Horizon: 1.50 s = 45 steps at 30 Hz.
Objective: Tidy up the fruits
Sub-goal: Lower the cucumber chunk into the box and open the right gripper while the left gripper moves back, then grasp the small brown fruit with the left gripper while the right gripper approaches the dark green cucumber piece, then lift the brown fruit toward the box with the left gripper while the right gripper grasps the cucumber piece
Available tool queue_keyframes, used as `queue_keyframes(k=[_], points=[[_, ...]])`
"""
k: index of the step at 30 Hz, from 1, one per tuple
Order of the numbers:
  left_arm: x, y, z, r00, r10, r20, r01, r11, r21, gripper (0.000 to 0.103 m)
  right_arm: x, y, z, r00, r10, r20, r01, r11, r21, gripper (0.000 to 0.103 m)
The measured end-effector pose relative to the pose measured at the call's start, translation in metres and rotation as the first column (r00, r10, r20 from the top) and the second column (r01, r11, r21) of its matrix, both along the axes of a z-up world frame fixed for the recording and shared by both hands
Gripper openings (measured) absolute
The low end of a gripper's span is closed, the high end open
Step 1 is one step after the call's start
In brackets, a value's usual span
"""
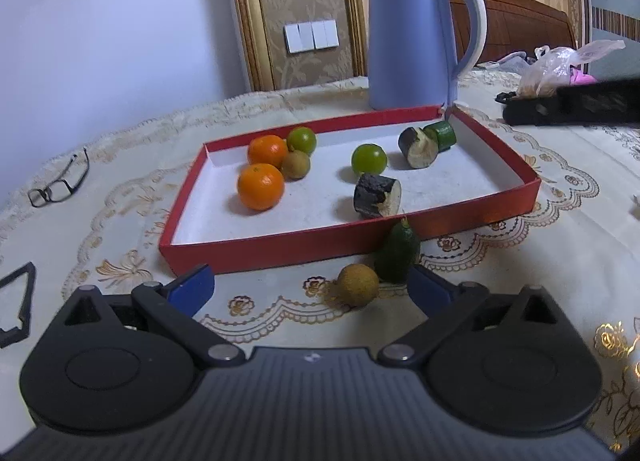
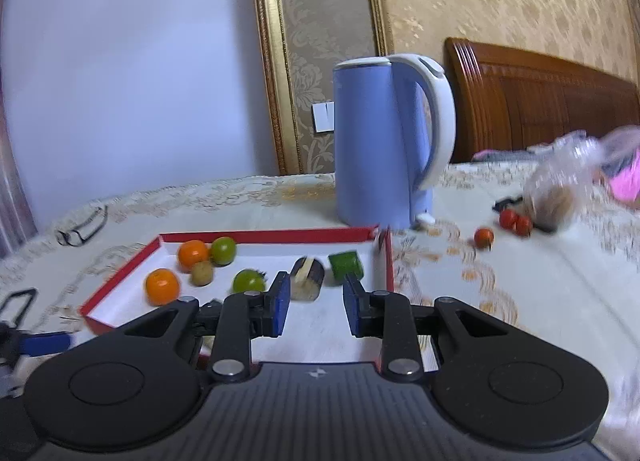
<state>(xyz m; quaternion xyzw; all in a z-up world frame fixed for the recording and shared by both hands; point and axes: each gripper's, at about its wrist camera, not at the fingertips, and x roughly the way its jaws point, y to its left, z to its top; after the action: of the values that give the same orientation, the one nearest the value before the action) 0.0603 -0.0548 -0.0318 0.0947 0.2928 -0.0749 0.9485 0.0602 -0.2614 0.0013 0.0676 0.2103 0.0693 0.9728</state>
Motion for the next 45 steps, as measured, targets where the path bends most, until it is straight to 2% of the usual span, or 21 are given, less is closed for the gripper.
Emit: queue_keyframes(k=[2,9,12,20,21,23,28,36,45], points=[[0.005,-0.001,-0.002,1.000,-0.004,-0.029,0.004,1.000,-0.005,0.090,-0.009,-0.003,-0.005,1.000,0.000,-0.010,0.000,0.999,0.035,0.028],[0.009,-0.003,-0.006,0.999,-0.009,-0.047,0.009,1.000,0.010,0.084,-0.023,-0.006,-0.019,0.999,-0.002,-0.044,0.005,0.997,0.072,0.028],[0.011,-0.003,-0.007,0.998,-0.016,-0.056,0.016,1.000,0.002,0.077,-0.024,-0.004,-0.020,0.999,0.002,-0.048,0.002,0.998,0.066,0.028],[0.022,-0.002,-0.012,0.992,-0.051,-0.116,0.046,0.998,-0.048,0.052,-0.029,0.000,-0.024,0.998,0.020,-0.056,-0.016,0.998,0.065,0.028],[0.022,-0.002,-0.012,0.991,-0.054,-0.120,0.048,0.997,-0.054,0.051,-0.029,0.001,-0.024,0.998,0.022,-0.057,-0.018,0.998,0.063,0.028],[0.024,-0.002,-0.012,0.990,-0.064,-0.125,0.055,0.996,-0.069,0.040,-0.030,0.002,-0.024,0.998,0.027,-0.057,-0.024,0.998,0.059,0.028],[0.024,-0.003,-0.011,0.987,-0.090,-0.132,0.078,0.992,-0.096,0.025,-0.032,0.007,-0.025,0.997,0.046,-0.061,-0.043,0.998,0.047,0.028],[0.015,0.004,-0.004,0.992,-0.077,-0.098,0.067,0.992,-0.110,0.025,-0.034,0.014,-0.026,0.995,0.067,-0.068,-0.066,0.997,0.031,0.028],[0.003,0.034,0.024,1.000,0.010,-0.009,-0.011,0.992,-0.125,0.025,-0.033,0.037,-0.032,0.986,0.130,-0.102,-0.127,0.991,0.030,0.028]])
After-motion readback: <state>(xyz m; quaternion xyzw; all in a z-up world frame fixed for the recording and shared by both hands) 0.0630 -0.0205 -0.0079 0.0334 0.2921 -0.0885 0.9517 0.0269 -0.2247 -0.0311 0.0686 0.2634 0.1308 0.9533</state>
